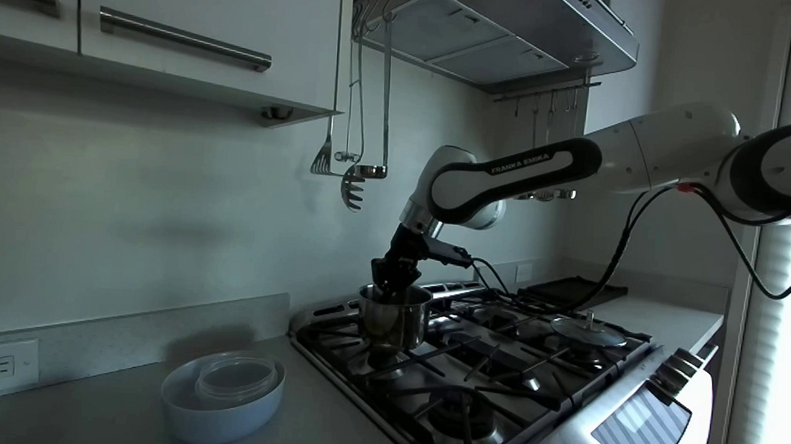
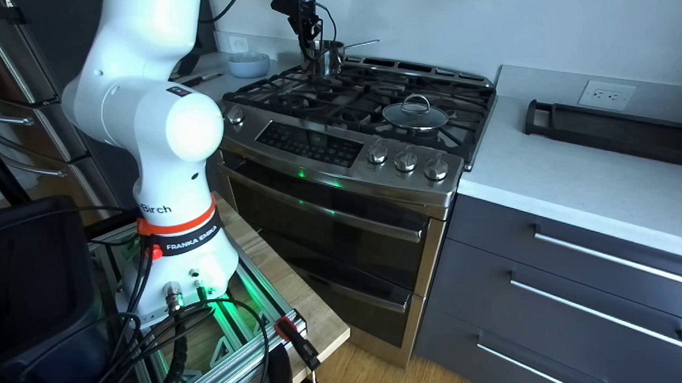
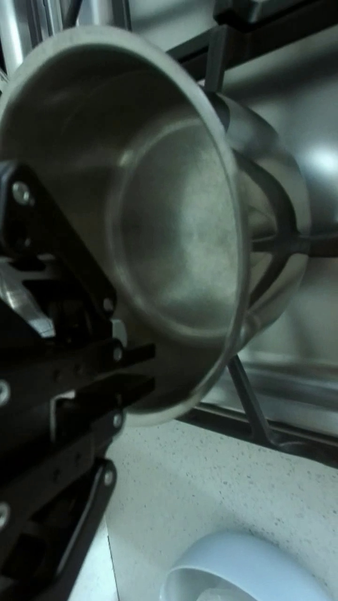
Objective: Remove the lid from the pot, then move the pot to the left on the stove
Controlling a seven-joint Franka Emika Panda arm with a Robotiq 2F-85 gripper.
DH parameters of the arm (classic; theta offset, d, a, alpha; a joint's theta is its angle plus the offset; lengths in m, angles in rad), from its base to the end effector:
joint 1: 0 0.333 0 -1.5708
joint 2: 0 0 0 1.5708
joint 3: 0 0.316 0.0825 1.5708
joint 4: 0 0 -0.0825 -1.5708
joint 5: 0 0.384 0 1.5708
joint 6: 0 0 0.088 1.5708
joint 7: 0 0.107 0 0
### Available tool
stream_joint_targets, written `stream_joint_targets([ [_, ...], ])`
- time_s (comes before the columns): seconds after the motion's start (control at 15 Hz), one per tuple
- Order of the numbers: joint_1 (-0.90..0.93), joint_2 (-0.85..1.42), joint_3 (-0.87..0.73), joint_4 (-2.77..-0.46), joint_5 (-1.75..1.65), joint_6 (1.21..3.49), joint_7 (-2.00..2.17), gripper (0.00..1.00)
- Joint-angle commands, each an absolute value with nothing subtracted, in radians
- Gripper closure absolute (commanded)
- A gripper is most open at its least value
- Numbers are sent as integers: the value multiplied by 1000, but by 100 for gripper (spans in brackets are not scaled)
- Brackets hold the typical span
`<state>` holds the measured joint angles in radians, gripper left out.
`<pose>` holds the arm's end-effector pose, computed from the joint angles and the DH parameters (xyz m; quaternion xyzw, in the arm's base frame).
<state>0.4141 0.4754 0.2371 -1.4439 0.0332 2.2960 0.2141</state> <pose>0.5969 0.4149 0.4631 -0.9621 -0.1817 -0.1481 0.1396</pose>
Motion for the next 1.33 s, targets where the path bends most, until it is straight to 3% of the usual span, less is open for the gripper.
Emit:
stream_joint_targets([
  [0.0, 421, 417, 207, -1478, -48, 2247, 191, 54],
  [0.47, 377, 306, 231, -1539, -86, 2197, -41, 2],
  [1.27, 296, 11, 275, -1712, 7, 2099, -371, 0],
])
